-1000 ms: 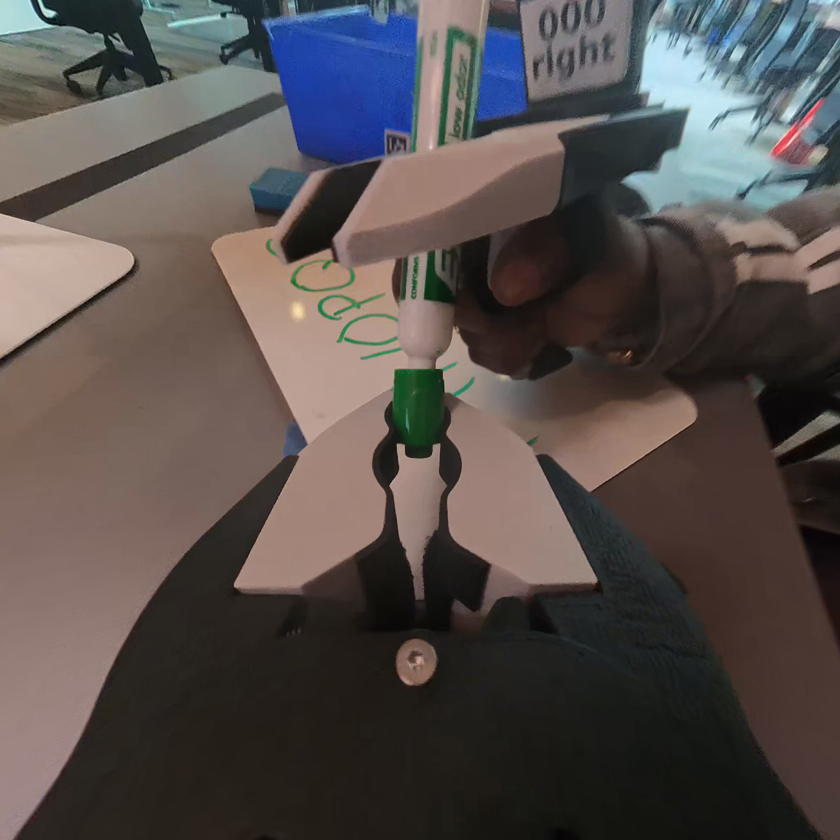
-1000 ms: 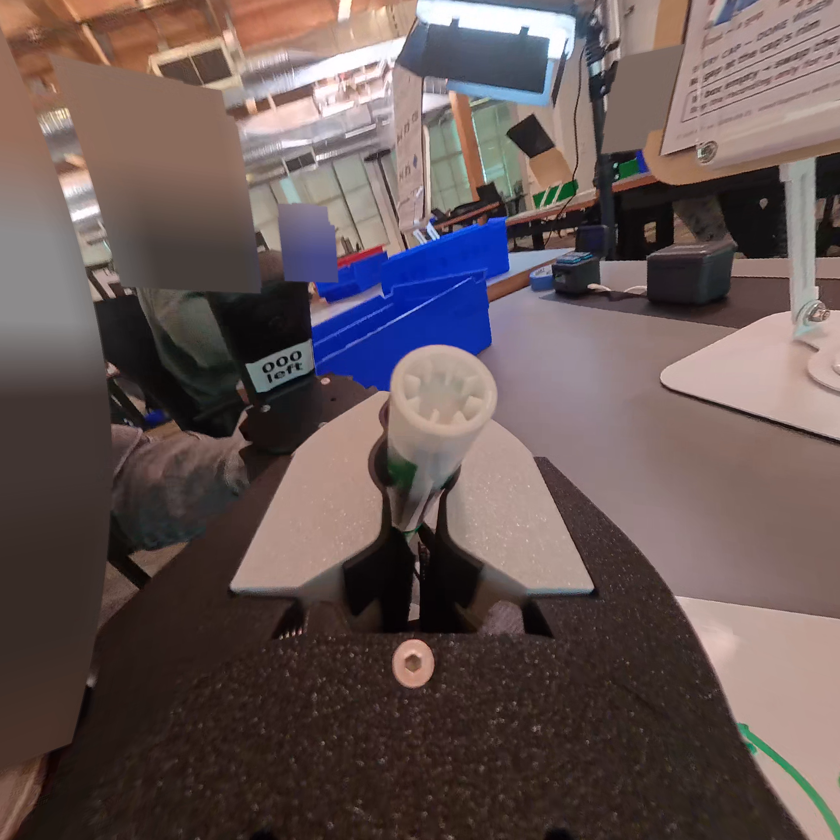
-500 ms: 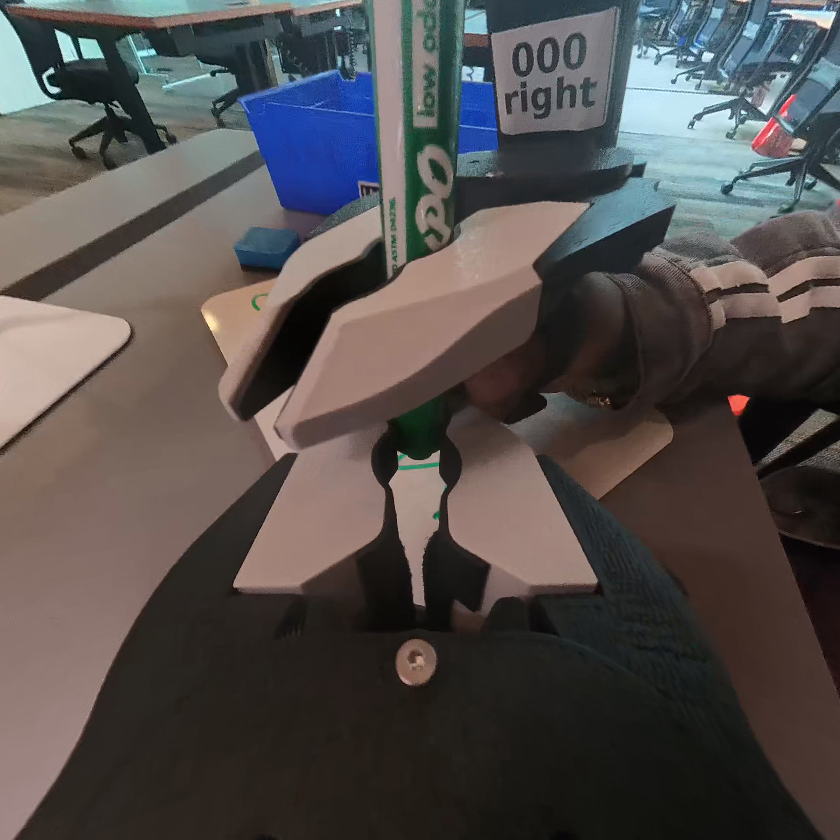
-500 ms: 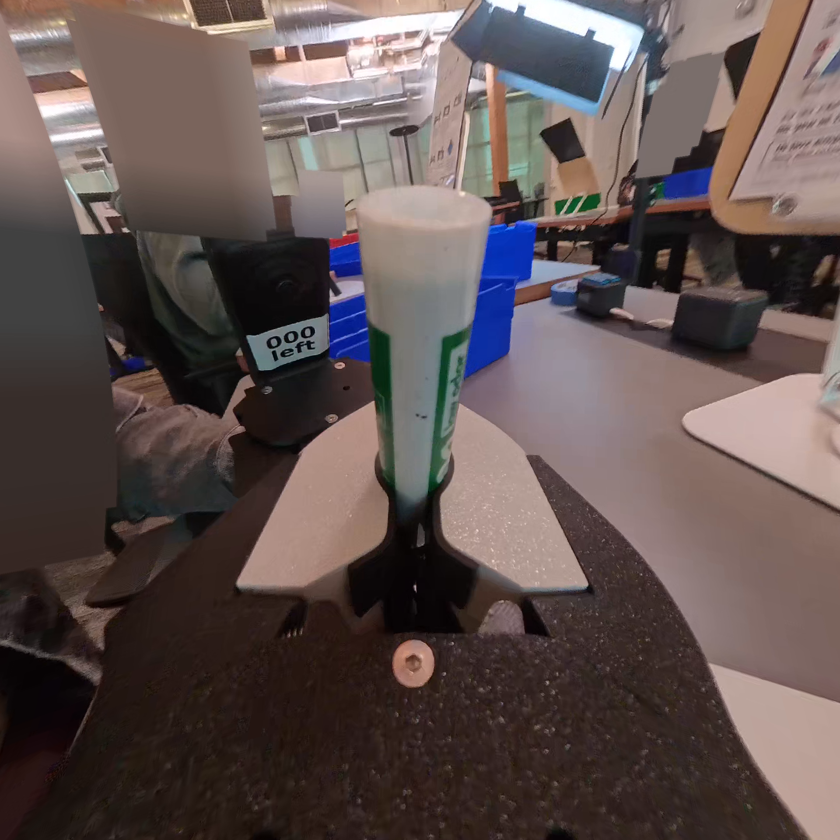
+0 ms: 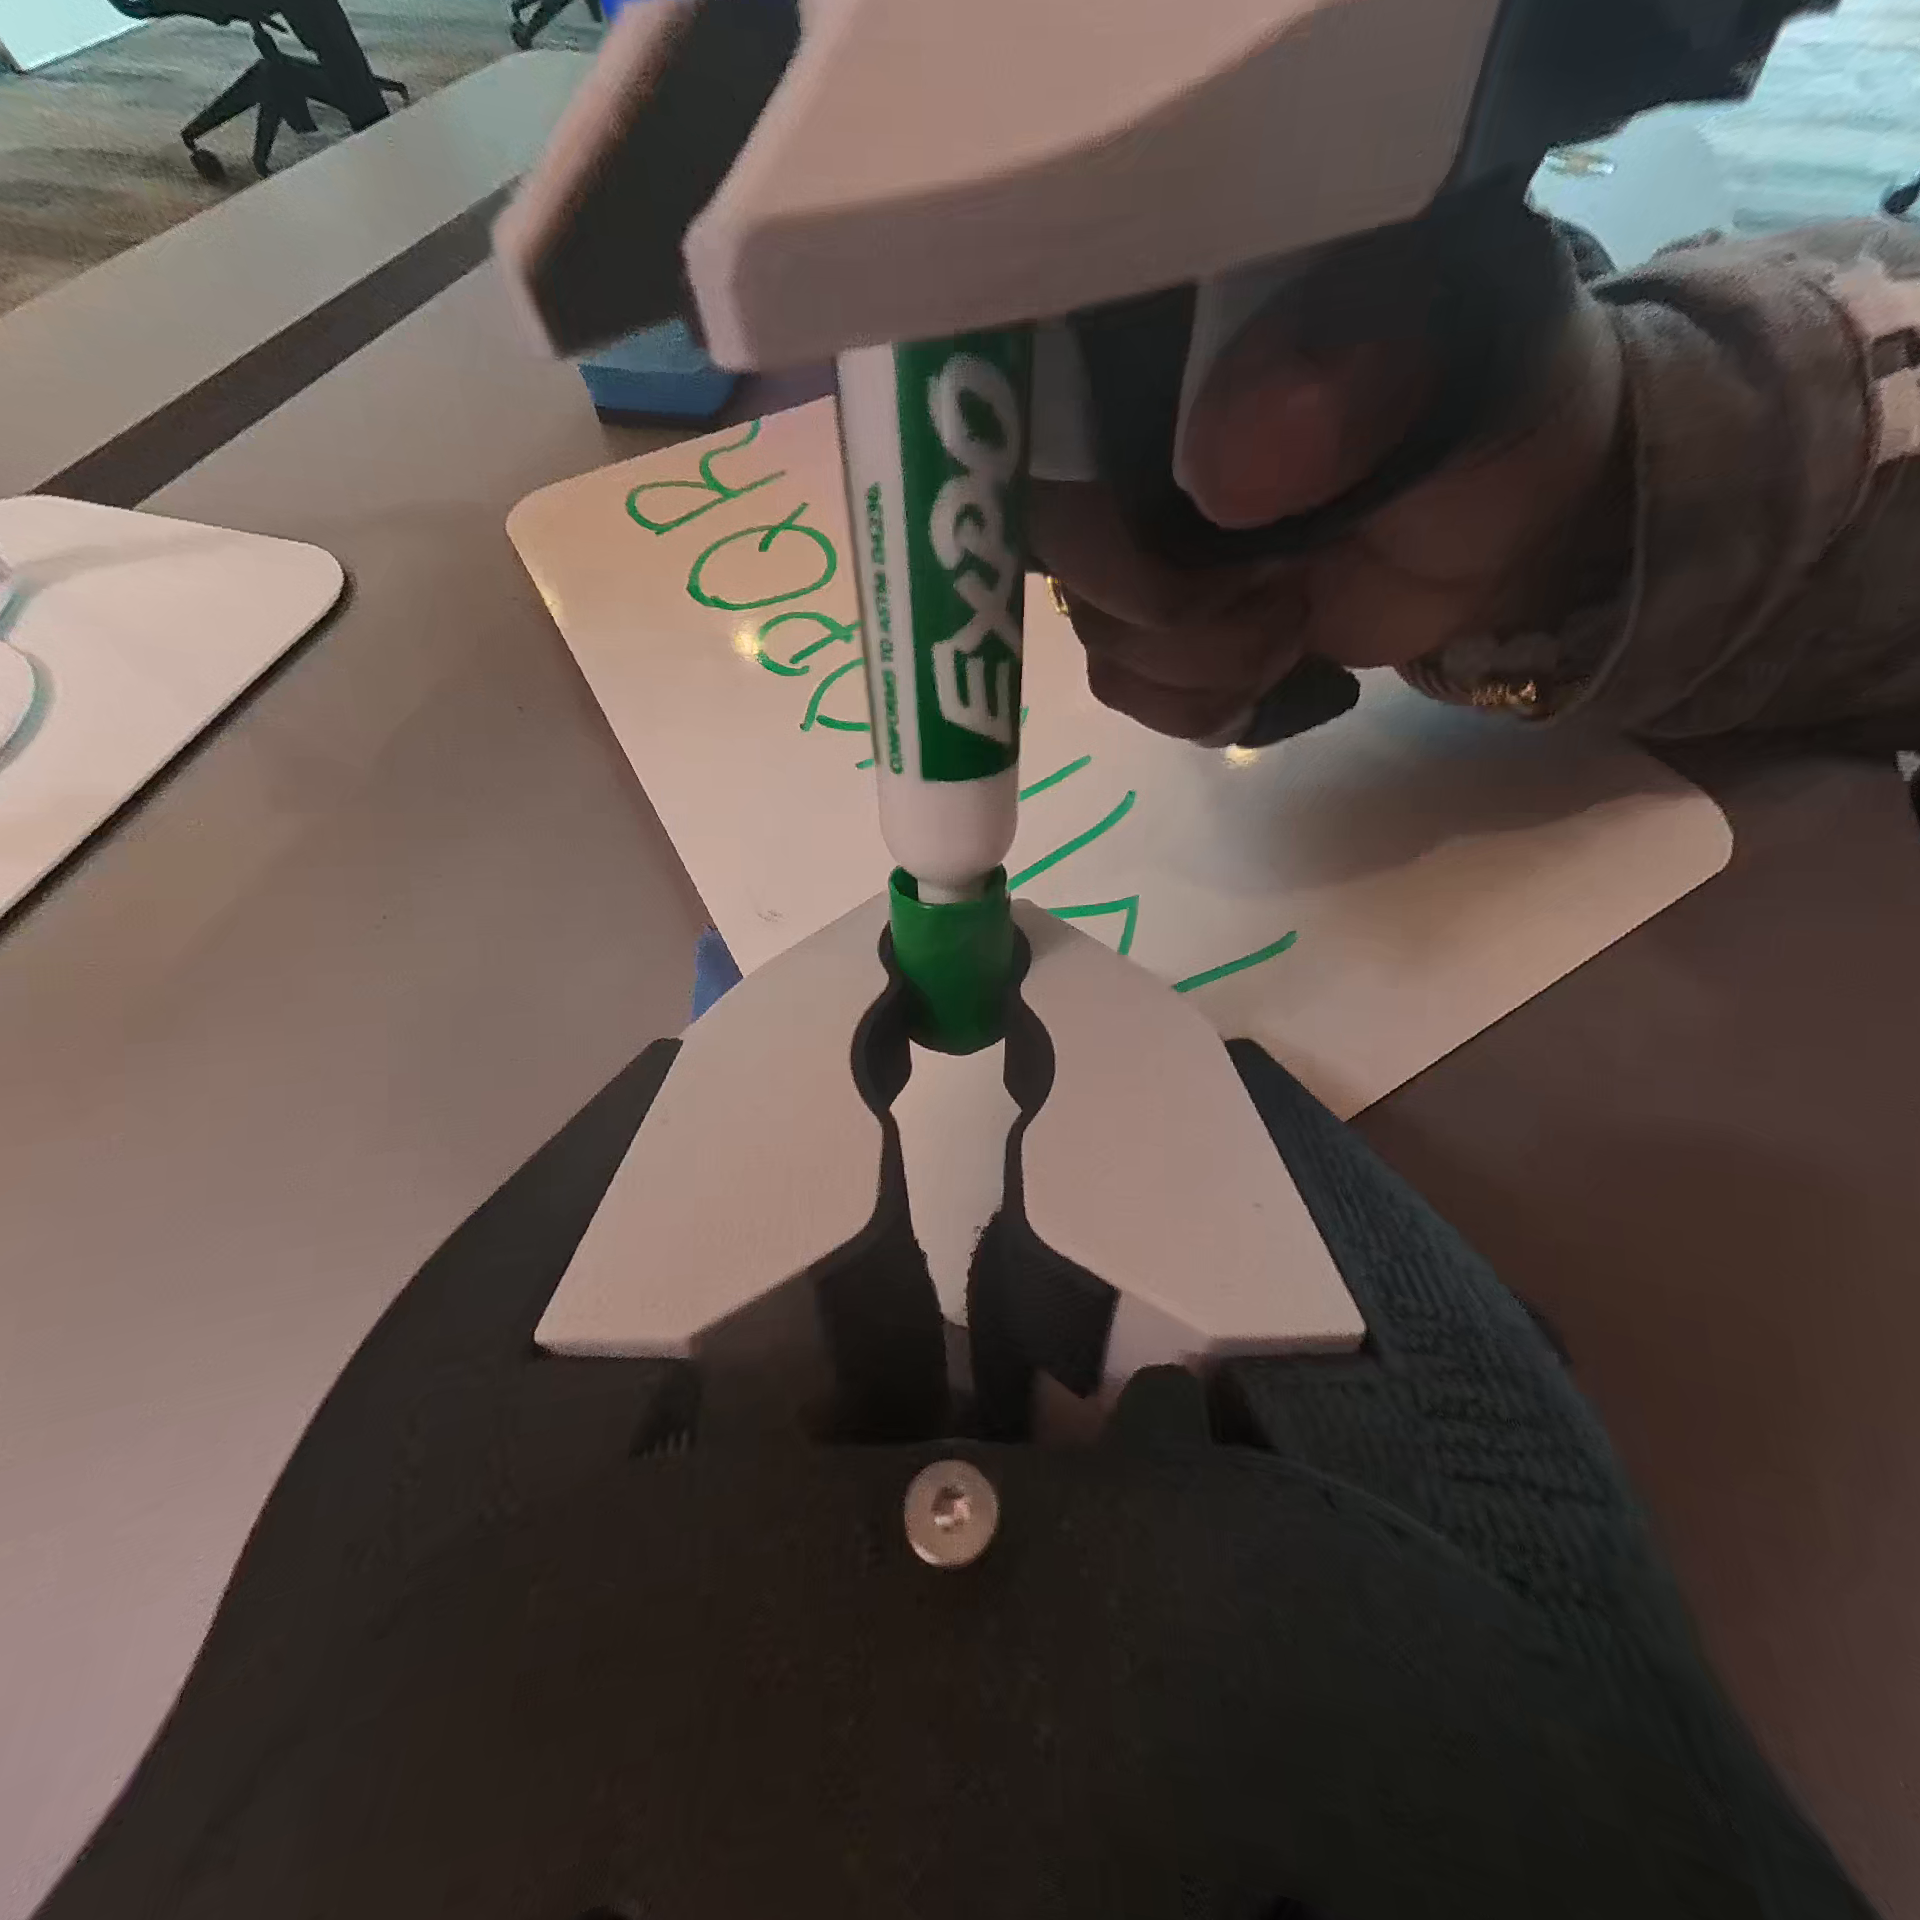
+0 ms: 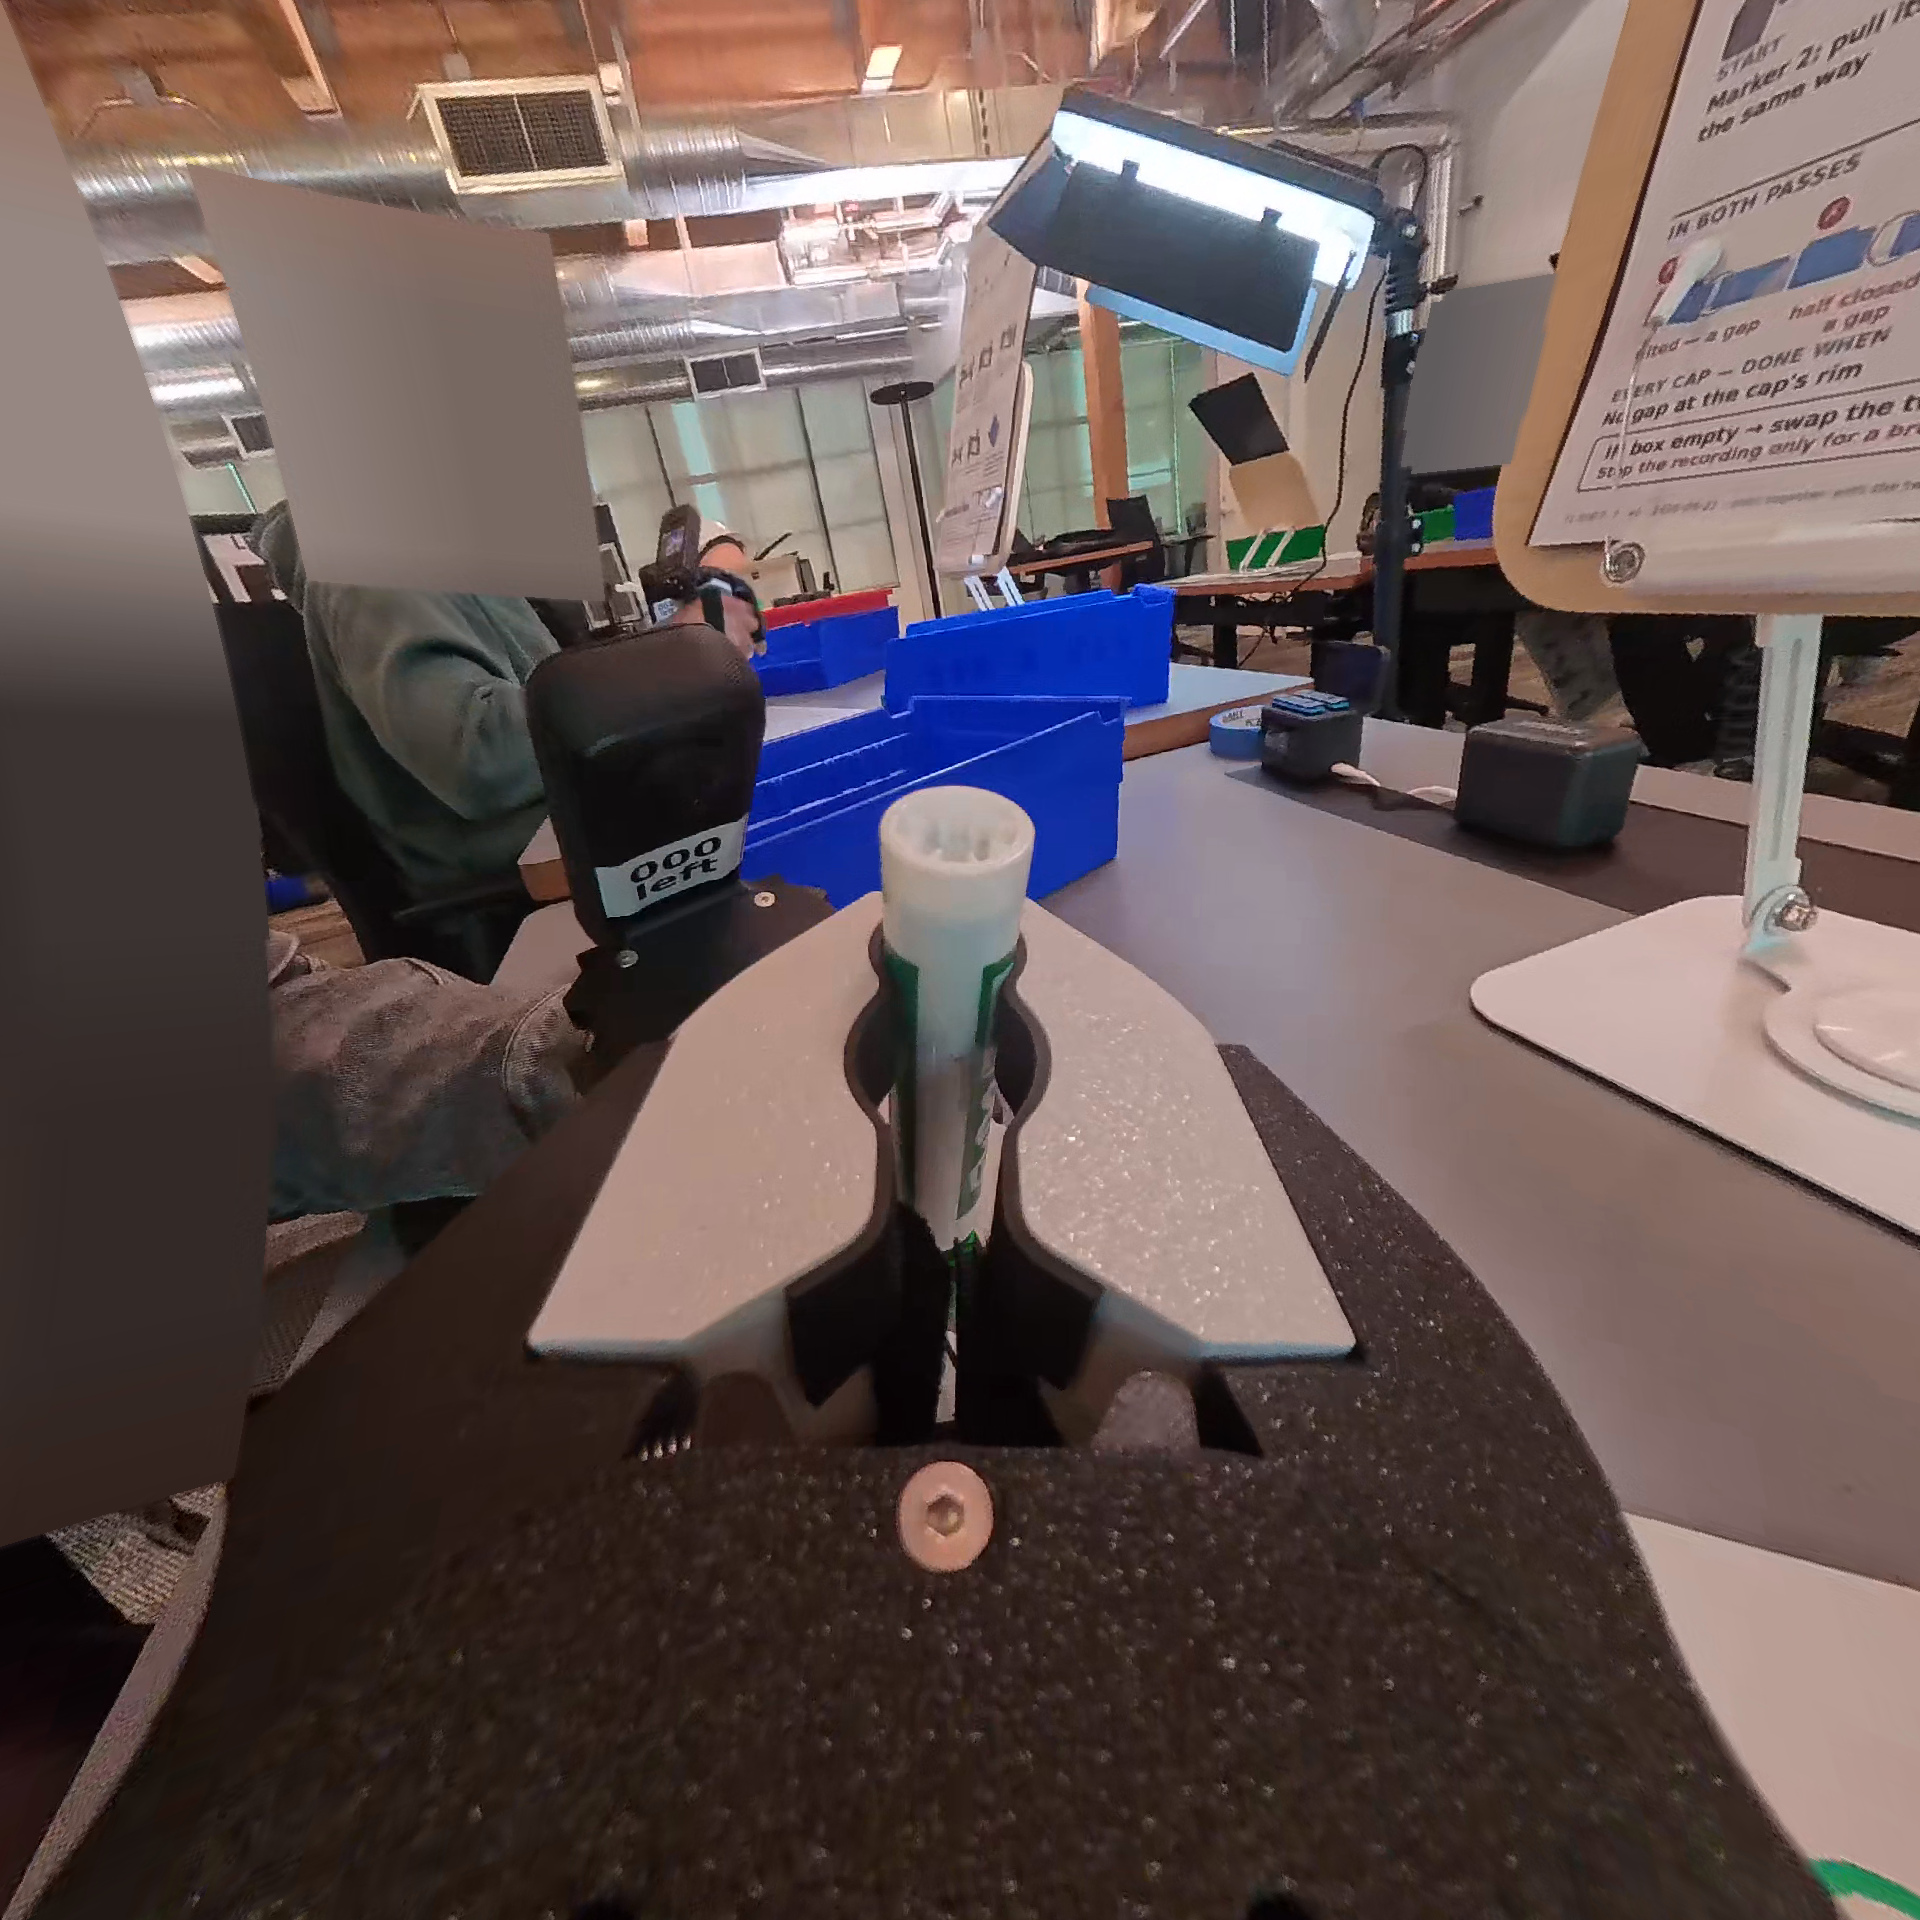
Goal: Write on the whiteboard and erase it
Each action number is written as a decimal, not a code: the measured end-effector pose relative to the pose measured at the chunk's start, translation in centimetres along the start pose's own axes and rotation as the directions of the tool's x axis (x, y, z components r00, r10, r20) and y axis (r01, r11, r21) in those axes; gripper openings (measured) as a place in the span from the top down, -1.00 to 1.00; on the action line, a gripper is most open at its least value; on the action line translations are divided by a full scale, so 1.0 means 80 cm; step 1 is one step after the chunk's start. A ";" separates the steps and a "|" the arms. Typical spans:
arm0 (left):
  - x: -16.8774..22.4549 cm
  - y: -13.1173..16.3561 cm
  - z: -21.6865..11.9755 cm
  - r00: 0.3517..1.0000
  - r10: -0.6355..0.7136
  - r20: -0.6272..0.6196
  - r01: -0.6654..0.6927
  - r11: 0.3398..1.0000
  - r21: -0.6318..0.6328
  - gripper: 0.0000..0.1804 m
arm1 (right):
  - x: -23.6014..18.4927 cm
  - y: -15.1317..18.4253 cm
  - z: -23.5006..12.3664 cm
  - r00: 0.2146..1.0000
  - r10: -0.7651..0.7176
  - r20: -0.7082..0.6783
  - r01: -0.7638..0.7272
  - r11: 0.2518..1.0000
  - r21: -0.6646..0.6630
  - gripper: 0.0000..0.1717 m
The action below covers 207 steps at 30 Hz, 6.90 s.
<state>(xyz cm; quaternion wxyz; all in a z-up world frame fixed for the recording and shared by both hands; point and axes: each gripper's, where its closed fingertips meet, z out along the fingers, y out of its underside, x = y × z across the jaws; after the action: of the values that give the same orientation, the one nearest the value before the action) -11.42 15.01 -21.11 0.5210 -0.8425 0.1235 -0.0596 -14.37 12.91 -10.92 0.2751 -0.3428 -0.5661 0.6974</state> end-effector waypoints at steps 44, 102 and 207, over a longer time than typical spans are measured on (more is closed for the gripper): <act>-0.003 0.001 -0.004 0.996 0.083 0.030 -0.083 0.997 -0.011 0.90 | -0.014 0.004 0.002 0.996 0.023 0.084 -0.024 1.000 0.009 0.77; -0.017 0.033 0.000 0.993 0.108 0.050 -0.099 0.984 -0.150 0.96 | 0.007 0.028 0.000 0.988 0.154 0.023 -0.151 0.983 -0.106 0.77; -0.037 -0.050 -0.028 0.991 -0.133 -0.001 0.125 0.922 0.365 0.08 | 0.253 -0.077 -0.504 0.151 -0.267 -0.952 -0.053 0.959 -0.278 0.76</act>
<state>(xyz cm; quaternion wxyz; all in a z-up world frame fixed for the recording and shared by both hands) -14.23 15.57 -16.41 0.6646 -0.7381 0.0483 -0.1056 4.98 54.06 -13.25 0.5802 -0.7017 -0.3561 0.2103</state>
